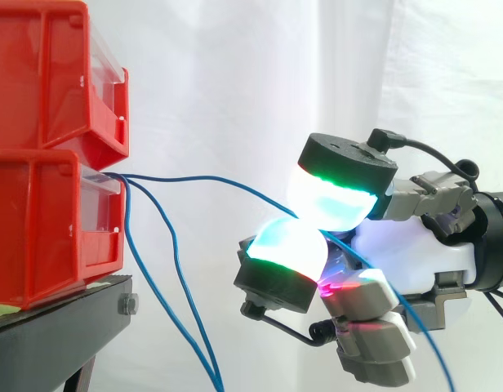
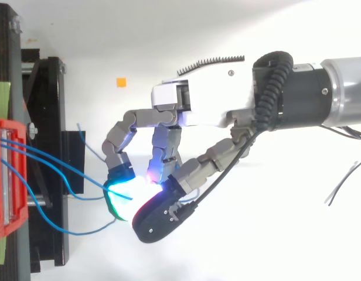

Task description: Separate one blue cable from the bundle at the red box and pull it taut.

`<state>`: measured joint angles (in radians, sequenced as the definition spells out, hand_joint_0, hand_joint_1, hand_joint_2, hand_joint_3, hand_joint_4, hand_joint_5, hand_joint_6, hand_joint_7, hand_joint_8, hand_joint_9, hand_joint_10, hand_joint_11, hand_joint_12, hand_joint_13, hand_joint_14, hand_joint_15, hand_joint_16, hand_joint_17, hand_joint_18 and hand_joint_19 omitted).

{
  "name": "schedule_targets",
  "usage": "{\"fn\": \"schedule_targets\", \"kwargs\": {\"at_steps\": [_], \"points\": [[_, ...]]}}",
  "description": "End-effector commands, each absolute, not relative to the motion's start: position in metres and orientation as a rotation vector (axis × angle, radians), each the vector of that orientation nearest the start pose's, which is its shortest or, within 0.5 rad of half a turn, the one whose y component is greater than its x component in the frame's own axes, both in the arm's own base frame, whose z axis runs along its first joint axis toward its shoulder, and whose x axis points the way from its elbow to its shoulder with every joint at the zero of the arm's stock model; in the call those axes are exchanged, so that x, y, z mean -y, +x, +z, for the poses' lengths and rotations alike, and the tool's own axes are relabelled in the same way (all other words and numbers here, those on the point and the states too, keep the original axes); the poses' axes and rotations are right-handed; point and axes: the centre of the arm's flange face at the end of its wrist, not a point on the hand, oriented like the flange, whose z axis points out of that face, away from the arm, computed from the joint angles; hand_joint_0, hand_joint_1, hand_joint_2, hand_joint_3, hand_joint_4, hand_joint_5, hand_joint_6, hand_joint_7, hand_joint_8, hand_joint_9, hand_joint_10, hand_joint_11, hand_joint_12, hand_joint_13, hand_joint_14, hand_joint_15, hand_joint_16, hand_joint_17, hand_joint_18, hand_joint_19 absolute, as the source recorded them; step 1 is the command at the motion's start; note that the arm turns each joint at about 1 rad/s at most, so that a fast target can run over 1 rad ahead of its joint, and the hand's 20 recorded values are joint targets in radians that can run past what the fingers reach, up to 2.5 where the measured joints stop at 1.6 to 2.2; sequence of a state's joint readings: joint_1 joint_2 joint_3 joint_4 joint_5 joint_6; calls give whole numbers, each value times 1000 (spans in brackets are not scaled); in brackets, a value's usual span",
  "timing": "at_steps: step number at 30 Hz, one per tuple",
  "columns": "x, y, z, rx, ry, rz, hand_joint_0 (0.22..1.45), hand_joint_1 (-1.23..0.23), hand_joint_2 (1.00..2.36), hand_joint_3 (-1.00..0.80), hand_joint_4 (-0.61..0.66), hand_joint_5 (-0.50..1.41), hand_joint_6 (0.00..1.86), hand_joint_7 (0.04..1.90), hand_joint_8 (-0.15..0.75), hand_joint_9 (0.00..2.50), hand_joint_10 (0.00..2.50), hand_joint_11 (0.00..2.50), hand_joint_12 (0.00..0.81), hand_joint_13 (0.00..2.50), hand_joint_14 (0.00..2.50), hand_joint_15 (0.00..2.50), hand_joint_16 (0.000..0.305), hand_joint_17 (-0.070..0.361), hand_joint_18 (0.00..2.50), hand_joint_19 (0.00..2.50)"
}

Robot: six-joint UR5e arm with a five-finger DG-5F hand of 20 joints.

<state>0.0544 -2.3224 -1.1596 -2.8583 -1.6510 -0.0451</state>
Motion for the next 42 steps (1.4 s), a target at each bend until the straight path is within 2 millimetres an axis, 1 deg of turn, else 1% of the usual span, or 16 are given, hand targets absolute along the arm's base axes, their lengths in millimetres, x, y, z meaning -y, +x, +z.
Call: {"fn": "schedule_targets", "kwargs": {"at_steps": [1,3,5,7,9,12,14,16,17,20,24,28,33,35,39,42], "points": [[87,758,237,-1369,1156,1260,637,-771,1021,-81,52,-148,914,1181,519,1365,20,849,442,1261,22,716,54,121,1206,661],[90,758,236,-1368,1165,1262,638,-771,1021,-84,52,-148,913,1185,524,1395,20,868,442,1270,22,716,53,120,1206,652],[91,757,236,-1366,1168,1266,638,-770,1022,-82,57,-148,912,1192,532,1482,21,1001,442,1279,23,733,53,118,1207,658],[93,757,236,-1363,1173,1268,639,-770,1022,-85,61,-148,911,1187,530,1528,21,1076,446,1293,23,748,53,119,1208,660],[97,757,237,-1348,1191,1276,640,-768,1022,-87,61,-149,910,1200,510,1539,20,1157,450,1302,23,787,53,119,1208,663],[97,758,236,-1331,1200,1291,641,-765,1022,-90,60,-150,912,1193,489,1561,20,1273,452,1311,24,828,53,119,1204,685],[96,759,237,-1320,1201,1297,643,-764,1022,-96,59,-152,913,1191,460,1575,19,1439,450,1311,24,838,53,119,1200,695],[97,762,239,-1287,1201,1297,643,-760,1023,-99,59,-154,914,1186,458,1587,17,1488,455,1308,25,832,53,119,1195,698],[97,762,239,-1282,1201,1295,645,-759,1022,-108,58,-154,914,1183,439,1594,15,1555,451,1302,24,836,53,120,1190,701],[101,763,240,-1249,1217,1268,646,-755,1023,-111,55,-158,916,1175,420,1591,14,1603,451,1290,24,834,53,119,1175,699],[101,763,239,-1238,1223,1256,648,-751,1023,-120,49,-160,918,1169,410,1583,13,1643,449,1276,25,842,53,119,1166,706],[103,763,239,-1208,1232,1236,658,-746,1021,-163,55,-168,920,1152,386,1548,9,1664,451,1264,25,838,52,118,1153,713],[105,760,228,-1179,1240,1215,677,-729,1017,-262,70,-178,923,1118,386,1492,7,1649,451,1245,25,839,53,120,1143,726],[104,758,220,-1169,1240,1212,698,-717,1012,-341,72,-185,925,1098,383,1455,5,1631,453,1220,23,832,54,121,1135,718],[103,758,216,-1119,1224,1217,712,-709,1008,-399,70,-190,927,1079,377,1418,4,1612,456,1205,24,833,54,122,1131,727],[106,760,218,-1085,1221,1213,715,-703,1006,-420,81,-194,929,1066,380,1392,3,1597,455,1194,24,833,54,123,1127,721]]}}
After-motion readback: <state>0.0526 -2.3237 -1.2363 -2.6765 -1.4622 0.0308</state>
